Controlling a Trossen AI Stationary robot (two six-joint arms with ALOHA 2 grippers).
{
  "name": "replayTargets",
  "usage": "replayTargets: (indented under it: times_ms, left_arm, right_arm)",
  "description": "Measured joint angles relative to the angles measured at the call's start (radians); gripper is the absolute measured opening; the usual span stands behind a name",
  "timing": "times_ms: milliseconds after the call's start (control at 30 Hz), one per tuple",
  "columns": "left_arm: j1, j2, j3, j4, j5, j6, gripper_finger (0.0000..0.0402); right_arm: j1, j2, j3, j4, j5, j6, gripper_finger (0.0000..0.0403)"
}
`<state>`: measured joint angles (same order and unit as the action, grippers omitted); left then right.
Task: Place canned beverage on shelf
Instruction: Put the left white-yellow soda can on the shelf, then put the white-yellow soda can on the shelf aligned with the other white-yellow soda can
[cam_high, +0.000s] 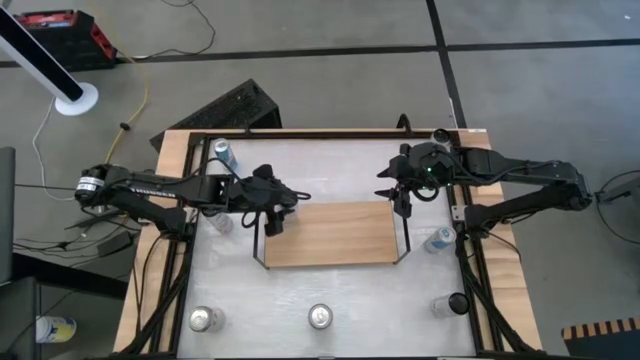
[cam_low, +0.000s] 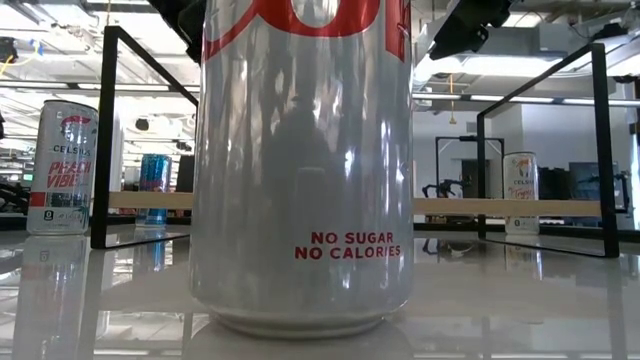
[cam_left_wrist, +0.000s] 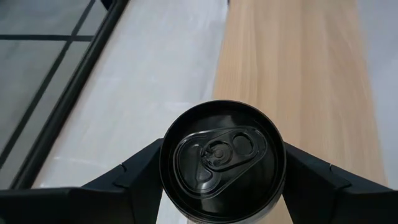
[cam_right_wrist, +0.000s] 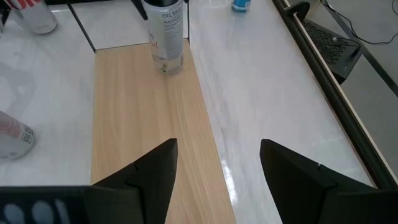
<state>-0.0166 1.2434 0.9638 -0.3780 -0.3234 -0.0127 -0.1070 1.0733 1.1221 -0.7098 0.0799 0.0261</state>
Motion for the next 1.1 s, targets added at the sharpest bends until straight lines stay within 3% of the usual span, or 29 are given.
replayTargets:
  times_ms: [167,267,800,933,1100]
  left_arm:
    - [0.000,0.001,0.000,-0.016,-0.019,-0.020,0.0321]
    - [0.000,0.001,0.000,-0.024,-0.030,-0.028,0.0343]
    - [0.000,0.000,0.051,-0.041,0.002,0.004,0.0342]
    - [0.000,0.000,0.108,-0.081,0.001,0.030,0.0343]
    - [0.000,-0.010,0.187,-0.083,0.043,0.066,0.0343]
  right_arm:
    - [0.000,0.000,0.000,0.000,0.000,0.000,0.0255]
    - [0.000,0.000,0.000,0.000,-0.001,0.000,0.0255]
    - [-0.006,0.000,0.000,0.000,0.009,0.000,0.0255]
    - [-0.050,0.000,0.000,-0.038,0.119,0.006,0.0255]
    - [-0.192,0.000,0.000,-0.108,0.236,0.076,0.0255]
